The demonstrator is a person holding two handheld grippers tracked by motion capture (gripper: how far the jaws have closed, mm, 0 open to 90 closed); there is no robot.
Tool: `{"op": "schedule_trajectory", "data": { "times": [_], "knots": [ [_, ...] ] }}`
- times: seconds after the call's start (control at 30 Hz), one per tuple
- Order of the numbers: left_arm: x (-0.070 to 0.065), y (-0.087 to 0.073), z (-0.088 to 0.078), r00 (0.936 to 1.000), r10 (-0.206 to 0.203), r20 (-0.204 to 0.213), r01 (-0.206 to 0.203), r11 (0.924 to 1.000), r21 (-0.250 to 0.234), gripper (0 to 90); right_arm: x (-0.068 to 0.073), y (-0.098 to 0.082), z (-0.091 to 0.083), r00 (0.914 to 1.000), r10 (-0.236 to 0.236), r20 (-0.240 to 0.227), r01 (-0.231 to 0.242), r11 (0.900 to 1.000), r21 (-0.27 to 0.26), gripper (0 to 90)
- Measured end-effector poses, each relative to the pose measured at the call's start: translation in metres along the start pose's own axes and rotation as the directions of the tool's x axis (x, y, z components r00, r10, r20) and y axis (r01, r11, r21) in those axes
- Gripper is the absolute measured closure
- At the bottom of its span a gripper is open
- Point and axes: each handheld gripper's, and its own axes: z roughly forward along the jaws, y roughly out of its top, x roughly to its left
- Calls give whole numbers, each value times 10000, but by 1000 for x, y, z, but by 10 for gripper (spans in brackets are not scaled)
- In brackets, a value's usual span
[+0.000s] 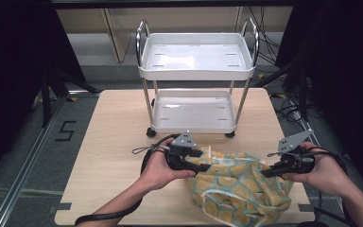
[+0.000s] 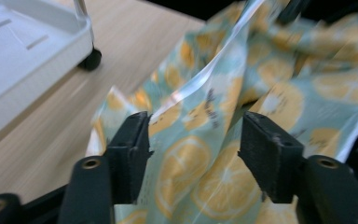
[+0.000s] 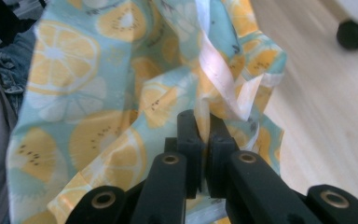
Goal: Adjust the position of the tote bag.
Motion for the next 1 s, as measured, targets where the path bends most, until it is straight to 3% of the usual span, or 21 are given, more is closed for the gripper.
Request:
{"op": "schedule_trajectory", "data": {
  "times": [0.13, 0.23, 0.27, 0.37, 0.4, 0.43, 0.5, 0.53, 0.57, 0.63, 0.67, 0.7, 0.73, 0.77, 0.8, 0.83, 0.87, 0.9, 0.93, 0.97, 1.0],
  "knots": [
    [-3, -6, 9, 9996, 268, -53, -265, 9984, 504, 417, 10, 2, -6, 9966, -811, -158, 803, 9956, -483, 875],
    [-2, -8, 9, 9984, 561, -73, -556, 9966, 609, 445, 18, 0, -3, 9888, -1323, -687, 1321, 9912, -67, 871],
    [-3, -9, 8, 9989, 458, -70, -453, 9974, 564, 449, 21, -2, 4, 9817, -1567, -1080, 1593, 9871, 165, 865],
    [-5, -7, 2, 9991, 370, -205, -367, 9992, 171, 444, 31, -7, 19, 9714, -1500, -1843, 1704, 9803, 1003, 849],
    [-5, -6, 0, 9984, 480, -297, -477, 9988, 96, 431, 31, -8, 25, 9629, -1878, -1937, 2106, 9720, 1044, 843],
    [-5, -6, 0, 9984, 480, -297, -477, 9988, 96, 418, 31, -8, 25, 9629, -1878, -1937, 2106, 9720, 1044, 843],
    [-1, -1, -10, 9957, 544, -747, -560, 9982, -196, 383, 38, -9, 36, 9586, -1959, -2068, 2231, 9677, 1176, 845],
    [1, 0, -11, 9941, 706, -822, -722, 9972, -172, 356, 39, -8, 38, 9528, -2108, -2184, 2393, 9644, 1129, 848],
    [3, 0, -12, 9935, 434, -1052, -454, 9988, -171, 337, 40, -7, 39, 9525, -2145, -2163, 2423, 9638, 1113, 850],
    [6, -1, -12, 9917, 535, -1170, -534, 9986, 42, 293, 42, -6, 41, 9546, -2029, -2181, 2305, 9669, 1091, 851],
    [12, -4, -9, 9929, 538, -1061, -476, 9971, 601, 267, 42, -6, 42, 9487, -2201, -2268, 2504, 9613, 1148, 851],
    [12, -4, -9, 9929, 538, -1061, -476, 9971, 601, 266, 43, -6, 42, 9512, -2118, -2246, 2454, 9601, 1341, 850],
    [16, -7, -4, 9946, 654, -805, -572, 9934, 998, 280, 42, -6, 44, 9437, -2351, -2325, 2681, 9557, 1217, 850],
    [18, -10, 1, 9963, 653, -564, -568, 9882, 1419, 288, 43, -7, 43, 9510, -2133, -2238, 2467, 9598, 1337, 850],
    [21, -12, 5, 9961, 842, -269, -782, 9814, 1751, 314, 42, -6, 45, 9440, -2351, -2316, 2676, 9560, 1202, 850],
    [21, -12, 5, 9961, 842, -269, -782, 9814, 1751, 377, 42, -6, 45, 9440, -2351, -2316, 2676, 9560, 1202, 850],
    [22, -15, 9, 9940, 1061, 253, -1090, 9723, 2065, 377, 43, -6, 45, 9469, -2218, -2327, 2546, 9594, 1213, 850],
    [20, -17, 11, 9950, 915, 391, -978, 9721, 2132, 543, 46, -7, 45, 9566, -1793, -2298, 2135, 9678, 1335, 848],
    [18, -19, 12, 9897, 1233, 723, -1365, 9653, 2227, 615, 46, -7, 45, 9548, -1872, -2308, 2221, 9655, 1359, 844],
    [14, -21, 12, 9893, 1191, 846, -1347, 9679, 2124, 668, 45, -8, 46, 9539, -1918, -2311, 2270, 9643, 1367, 836],
    [13, -21, 11, 9843, 1467, 977, -1644, 9639, 2094, 739, 43, -8, 47, 9462, -2218, -2357, 2555, 9589, 1233, 818]
  ]
}}
